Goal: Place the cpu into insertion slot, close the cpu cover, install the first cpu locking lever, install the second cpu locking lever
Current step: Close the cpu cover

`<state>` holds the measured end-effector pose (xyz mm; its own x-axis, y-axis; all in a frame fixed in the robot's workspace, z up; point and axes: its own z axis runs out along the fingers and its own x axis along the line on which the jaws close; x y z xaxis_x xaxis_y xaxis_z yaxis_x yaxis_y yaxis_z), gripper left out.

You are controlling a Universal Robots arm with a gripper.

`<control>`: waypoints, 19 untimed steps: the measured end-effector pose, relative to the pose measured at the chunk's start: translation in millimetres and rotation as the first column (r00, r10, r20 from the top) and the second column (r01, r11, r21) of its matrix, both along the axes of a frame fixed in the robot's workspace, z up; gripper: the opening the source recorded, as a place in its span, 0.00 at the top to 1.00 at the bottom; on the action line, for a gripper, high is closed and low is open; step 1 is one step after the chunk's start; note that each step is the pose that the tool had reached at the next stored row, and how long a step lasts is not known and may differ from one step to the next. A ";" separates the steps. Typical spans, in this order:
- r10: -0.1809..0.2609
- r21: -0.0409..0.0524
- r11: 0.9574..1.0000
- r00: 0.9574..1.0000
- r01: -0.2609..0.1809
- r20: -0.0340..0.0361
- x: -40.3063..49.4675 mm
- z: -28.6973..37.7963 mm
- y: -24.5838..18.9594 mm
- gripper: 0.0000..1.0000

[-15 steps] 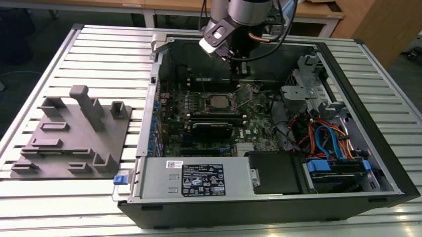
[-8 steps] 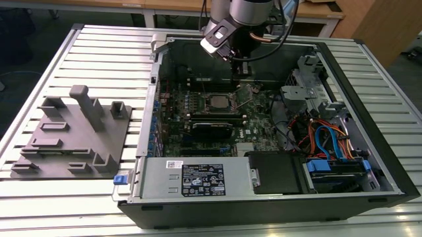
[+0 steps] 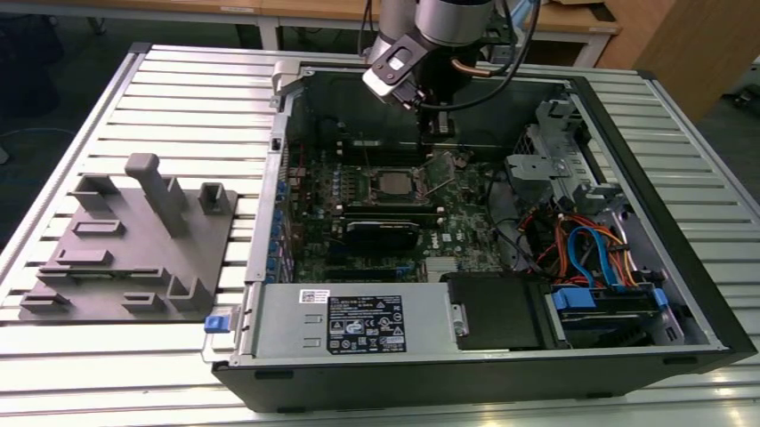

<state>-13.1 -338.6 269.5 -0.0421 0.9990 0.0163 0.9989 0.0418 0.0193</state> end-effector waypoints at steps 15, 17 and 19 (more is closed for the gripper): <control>0.000 0.000 1.000 1.000 0.000 0.000 10.2 0.0 0.1 0.90; -0.001 0.000 1.000 1.000 0.001 0.000 12.3 -0.1 0.1 0.90; -0.005 0.000 1.000 1.000 0.005 0.000 14.2 -0.3 0.1 0.90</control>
<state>1.0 -338.5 269.2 -0.0371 0.9992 0.0162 0.9991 0.0368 0.0192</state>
